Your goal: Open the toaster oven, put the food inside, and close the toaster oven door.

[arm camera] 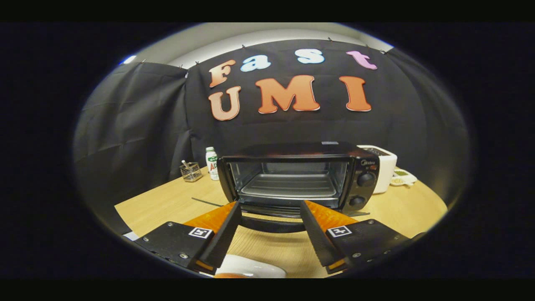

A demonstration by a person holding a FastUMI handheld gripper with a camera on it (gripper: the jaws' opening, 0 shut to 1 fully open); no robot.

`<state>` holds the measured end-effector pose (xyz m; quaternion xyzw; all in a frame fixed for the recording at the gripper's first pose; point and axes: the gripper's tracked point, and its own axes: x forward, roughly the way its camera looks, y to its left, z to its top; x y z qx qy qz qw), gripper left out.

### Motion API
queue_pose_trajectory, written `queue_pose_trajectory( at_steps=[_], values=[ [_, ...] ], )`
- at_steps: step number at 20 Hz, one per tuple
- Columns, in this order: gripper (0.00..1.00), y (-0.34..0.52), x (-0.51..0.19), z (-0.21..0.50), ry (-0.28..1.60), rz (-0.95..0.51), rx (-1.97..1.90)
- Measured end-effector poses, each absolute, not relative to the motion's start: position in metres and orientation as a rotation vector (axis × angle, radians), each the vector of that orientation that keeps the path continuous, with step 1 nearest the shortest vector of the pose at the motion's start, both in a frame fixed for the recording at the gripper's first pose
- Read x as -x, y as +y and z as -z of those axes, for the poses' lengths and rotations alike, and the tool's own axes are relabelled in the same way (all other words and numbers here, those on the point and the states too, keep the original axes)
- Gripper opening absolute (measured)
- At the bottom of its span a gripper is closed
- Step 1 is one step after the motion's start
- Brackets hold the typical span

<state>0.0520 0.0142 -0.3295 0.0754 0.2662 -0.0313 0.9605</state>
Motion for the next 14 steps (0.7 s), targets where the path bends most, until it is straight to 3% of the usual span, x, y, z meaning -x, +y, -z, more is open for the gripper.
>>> queue_pose_trajectory(
  at_steps=[14],
  values=[
    [0.87, 0.006, -0.006, 0.406, 0.750, 0.076, -0.258]
  ],
)
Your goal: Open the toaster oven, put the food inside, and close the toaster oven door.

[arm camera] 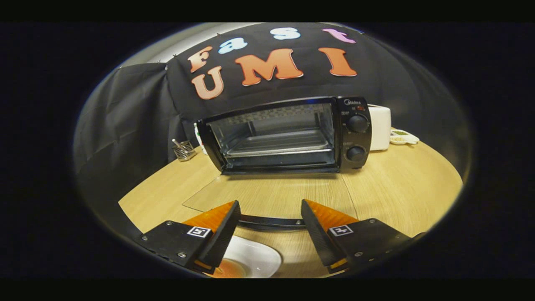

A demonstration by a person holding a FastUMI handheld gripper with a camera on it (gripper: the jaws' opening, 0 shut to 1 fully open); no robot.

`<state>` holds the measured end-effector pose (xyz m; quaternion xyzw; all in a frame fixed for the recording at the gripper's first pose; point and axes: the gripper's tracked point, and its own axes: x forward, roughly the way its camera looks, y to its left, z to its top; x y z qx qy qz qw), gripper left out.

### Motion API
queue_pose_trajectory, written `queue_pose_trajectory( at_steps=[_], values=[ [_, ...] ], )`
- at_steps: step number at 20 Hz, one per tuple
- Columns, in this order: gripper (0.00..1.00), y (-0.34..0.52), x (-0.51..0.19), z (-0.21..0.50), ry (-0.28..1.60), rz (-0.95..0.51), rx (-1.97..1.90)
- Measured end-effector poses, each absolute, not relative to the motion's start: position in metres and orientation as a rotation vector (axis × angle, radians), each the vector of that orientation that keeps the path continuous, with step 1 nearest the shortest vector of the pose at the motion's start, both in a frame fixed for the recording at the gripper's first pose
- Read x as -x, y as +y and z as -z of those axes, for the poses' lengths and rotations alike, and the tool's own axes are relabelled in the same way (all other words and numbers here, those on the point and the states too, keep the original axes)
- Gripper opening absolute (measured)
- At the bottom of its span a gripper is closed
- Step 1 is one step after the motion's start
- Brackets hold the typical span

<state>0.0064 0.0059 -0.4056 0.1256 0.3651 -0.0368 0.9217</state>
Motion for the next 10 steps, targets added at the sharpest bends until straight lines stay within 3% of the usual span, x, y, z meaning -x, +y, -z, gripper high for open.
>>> queue_pose_trajectory(
  at_steps=[6, 10],
  values=[
    [0.88, 0.007, 0.001, 0.392, 0.726, 0.056, -0.260],
    [0.96, 0.023, 0.024, 0.367, 0.694, -0.023, -0.267]
  ],
)
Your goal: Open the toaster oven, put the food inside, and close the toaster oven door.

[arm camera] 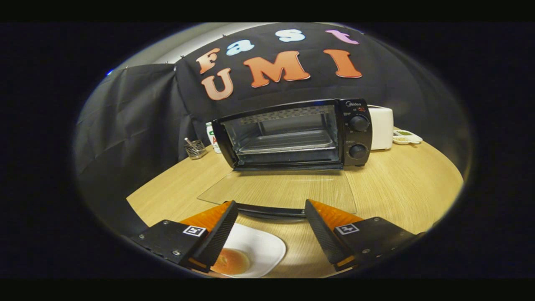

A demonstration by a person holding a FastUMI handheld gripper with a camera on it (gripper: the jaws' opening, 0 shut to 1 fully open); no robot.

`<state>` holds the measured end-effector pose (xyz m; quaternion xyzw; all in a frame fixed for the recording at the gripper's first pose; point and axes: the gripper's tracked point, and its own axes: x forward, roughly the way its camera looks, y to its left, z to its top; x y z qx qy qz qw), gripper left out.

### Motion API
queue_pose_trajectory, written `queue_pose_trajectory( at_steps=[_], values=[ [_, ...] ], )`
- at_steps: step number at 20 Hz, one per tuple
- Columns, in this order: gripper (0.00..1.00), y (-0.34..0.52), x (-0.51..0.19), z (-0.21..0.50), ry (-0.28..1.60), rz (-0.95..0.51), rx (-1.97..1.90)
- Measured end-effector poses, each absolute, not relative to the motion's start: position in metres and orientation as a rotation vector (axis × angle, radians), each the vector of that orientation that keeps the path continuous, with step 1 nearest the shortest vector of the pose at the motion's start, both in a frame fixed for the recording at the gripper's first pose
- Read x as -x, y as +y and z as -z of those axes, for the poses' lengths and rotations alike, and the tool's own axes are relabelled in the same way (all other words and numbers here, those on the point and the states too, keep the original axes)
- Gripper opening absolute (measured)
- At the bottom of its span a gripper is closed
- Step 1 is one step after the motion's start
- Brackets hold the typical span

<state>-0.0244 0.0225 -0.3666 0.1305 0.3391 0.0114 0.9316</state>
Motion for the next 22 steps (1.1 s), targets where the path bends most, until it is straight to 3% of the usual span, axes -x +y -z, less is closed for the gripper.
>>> queue_pose_trajectory(
  at_steps=[5, 10, 22],
  values=[
    [0.99, 0.044, 0.053, 0.333, 0.663, -0.141, -0.251],
    [0.99, 0.079, 0.095, 0.346, 0.753, -0.278, -0.234],
    [0.98, 0.092, 0.132, 0.390, 0.918, -0.329, -0.135]
  ],
)
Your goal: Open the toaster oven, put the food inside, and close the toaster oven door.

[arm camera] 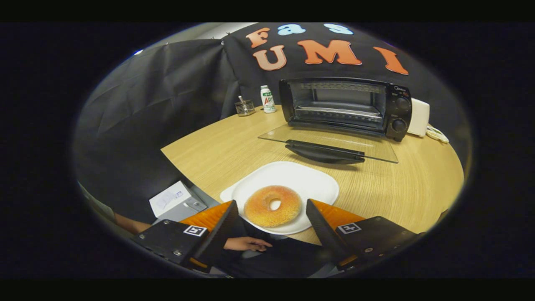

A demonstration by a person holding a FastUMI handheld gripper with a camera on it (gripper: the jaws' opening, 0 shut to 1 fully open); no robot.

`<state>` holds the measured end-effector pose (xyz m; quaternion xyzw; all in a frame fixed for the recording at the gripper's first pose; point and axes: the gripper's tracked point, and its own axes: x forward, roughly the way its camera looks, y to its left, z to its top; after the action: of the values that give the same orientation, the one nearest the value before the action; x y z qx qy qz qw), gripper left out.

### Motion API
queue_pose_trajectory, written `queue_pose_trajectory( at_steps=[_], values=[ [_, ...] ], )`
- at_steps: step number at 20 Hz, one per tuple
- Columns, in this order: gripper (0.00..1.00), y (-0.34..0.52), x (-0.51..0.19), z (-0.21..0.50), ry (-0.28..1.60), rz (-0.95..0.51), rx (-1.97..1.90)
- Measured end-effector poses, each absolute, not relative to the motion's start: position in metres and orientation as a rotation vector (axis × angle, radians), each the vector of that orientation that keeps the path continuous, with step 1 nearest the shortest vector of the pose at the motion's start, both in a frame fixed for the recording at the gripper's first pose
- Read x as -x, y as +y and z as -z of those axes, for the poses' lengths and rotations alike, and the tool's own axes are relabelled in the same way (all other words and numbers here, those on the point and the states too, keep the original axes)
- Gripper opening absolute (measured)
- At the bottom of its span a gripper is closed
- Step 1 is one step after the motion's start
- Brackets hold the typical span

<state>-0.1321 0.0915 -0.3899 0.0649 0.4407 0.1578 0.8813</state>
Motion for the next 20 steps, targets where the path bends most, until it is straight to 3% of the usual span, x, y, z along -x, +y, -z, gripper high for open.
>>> queue_pose_trajectory(
  at_steps=[5, 9, 20],
  values=[
    [0.79, 0.089, 0.131, 0.393, 0.941, -0.315, -0.139],
    [0.71, 0.083, 0.125, 0.390, 0.932, -0.280, -0.166],
    [0.70, 0.079, 0.055, 0.340, 0.726, -0.197, -0.456]
  ],
)
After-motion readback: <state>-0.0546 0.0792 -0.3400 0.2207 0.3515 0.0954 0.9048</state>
